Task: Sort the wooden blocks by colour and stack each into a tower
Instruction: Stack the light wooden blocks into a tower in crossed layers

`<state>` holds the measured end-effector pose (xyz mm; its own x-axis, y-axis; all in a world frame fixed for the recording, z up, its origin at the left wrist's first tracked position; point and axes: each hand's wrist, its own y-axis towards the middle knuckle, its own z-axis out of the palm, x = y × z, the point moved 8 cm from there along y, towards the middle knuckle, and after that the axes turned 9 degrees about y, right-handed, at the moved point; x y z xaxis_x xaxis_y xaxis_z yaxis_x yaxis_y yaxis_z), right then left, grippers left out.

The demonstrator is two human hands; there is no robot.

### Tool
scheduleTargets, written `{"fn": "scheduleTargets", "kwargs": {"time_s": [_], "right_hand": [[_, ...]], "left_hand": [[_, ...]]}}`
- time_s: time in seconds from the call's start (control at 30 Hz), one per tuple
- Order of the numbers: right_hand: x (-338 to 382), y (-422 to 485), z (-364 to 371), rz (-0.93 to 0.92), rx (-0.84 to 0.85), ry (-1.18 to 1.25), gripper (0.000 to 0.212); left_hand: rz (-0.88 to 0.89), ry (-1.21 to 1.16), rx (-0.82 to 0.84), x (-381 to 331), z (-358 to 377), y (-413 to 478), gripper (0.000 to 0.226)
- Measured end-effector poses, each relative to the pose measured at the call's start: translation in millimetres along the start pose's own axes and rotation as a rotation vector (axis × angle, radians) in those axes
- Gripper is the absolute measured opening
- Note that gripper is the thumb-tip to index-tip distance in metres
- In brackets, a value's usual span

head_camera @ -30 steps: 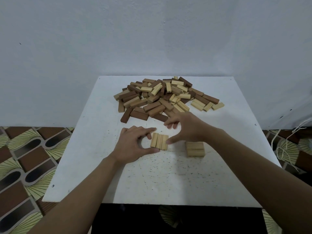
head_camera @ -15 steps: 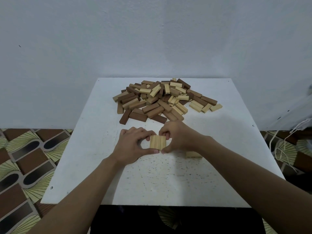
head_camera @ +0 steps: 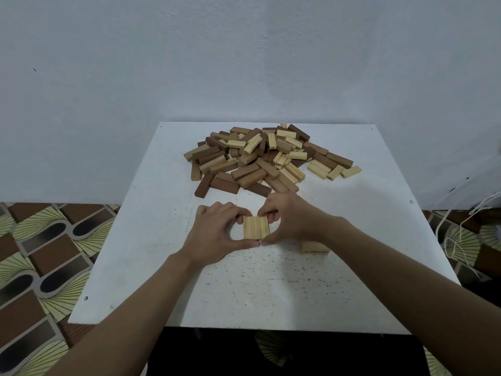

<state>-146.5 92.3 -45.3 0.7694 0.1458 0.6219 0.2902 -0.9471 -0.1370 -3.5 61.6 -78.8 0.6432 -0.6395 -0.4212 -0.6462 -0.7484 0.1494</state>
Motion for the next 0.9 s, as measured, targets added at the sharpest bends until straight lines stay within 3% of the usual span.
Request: {"fn": "scheduleTargets", "kwargs": {"time_s": [0.17,0.43,0.57,0.73,0.9], "right_hand": [[-3,5,6,0.003,0.038,-0.024,0.042],[2,6,6,-0.005,0.017,-0.062,0.046],[3,-6,-12,-0.047,-0.102,0.059,0.055],[-2,-37,-51,-0.077,-0.259,0.131,0.050],[-23,-70,-74,0.015,-0.283,0.085,0.058]], "left_hand": [[0.010,0.021,0.027,-1,1,1,0.065],[0.007,-0.050,0.066,-6,0,1,0.067],[-0.009,-0.206,0.034,-15,-12,5,0.055],[0.095,-0.145,-0.040,-53,-35,24,0.055],[0.144,-0.115,-0.033,-93,-27,39,0.055]]}}
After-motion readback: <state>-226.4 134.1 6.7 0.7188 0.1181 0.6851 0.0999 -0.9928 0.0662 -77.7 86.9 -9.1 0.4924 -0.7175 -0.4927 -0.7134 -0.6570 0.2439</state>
